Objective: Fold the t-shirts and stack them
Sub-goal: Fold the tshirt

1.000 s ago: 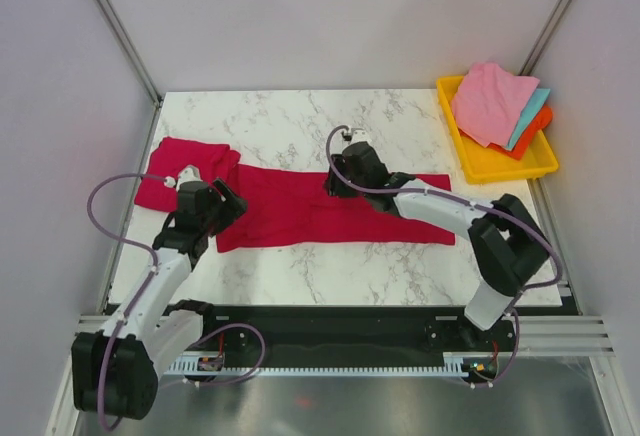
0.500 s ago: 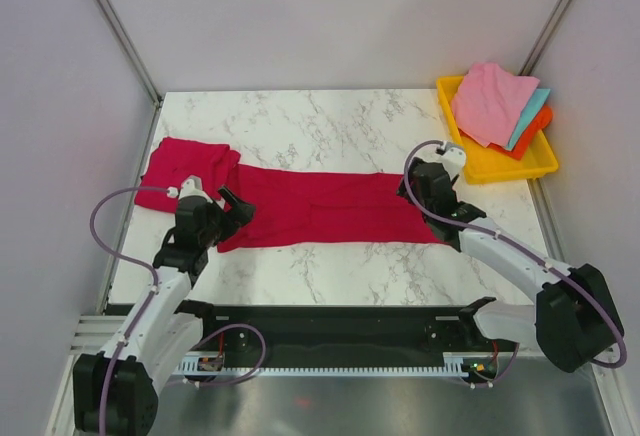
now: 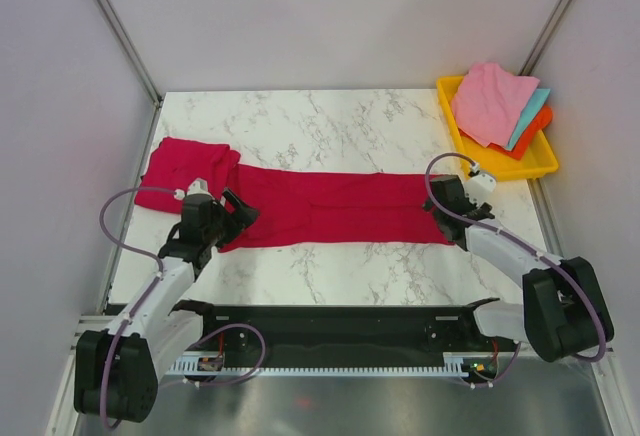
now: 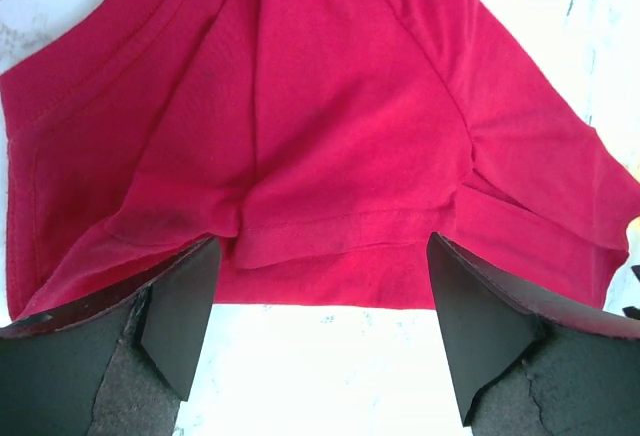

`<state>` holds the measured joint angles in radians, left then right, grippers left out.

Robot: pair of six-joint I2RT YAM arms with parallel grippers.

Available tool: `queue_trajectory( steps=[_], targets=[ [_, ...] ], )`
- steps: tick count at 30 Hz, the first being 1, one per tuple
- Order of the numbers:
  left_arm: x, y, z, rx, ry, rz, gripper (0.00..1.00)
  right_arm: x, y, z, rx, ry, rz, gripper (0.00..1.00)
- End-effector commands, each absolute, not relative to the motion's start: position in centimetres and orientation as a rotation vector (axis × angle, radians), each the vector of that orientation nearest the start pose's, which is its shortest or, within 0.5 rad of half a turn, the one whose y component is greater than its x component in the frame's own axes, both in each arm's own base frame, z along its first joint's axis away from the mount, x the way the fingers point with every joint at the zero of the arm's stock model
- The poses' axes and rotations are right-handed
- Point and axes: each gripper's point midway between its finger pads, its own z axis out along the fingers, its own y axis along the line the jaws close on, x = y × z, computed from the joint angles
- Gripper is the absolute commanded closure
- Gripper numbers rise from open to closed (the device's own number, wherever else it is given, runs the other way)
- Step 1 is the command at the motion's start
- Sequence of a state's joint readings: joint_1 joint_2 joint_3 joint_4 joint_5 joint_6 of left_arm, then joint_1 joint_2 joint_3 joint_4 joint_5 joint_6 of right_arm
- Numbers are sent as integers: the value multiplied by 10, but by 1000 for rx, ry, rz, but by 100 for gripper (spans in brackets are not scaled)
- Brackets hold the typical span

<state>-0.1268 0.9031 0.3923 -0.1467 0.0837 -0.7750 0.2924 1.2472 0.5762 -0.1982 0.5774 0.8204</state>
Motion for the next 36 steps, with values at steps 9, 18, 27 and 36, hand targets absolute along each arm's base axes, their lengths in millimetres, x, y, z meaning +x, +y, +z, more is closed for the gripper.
queue_trajectory(
  steps=[9,18,27,36],
  targets=[
    [240,-71,44,-915,2248,-528,8,297,29,8,921,2242,-94,14],
    [230,-60,26,-1051,2253,-446,5,293,32,4,927,2250,-70,24],
    [270,-64,17,-1150,2236,-439,20,291,40,3,897,2254,-23,50],
    [340,-95,13,-1029,2291,-505,87,264,61,2,834,2314,54,92]
  ],
)
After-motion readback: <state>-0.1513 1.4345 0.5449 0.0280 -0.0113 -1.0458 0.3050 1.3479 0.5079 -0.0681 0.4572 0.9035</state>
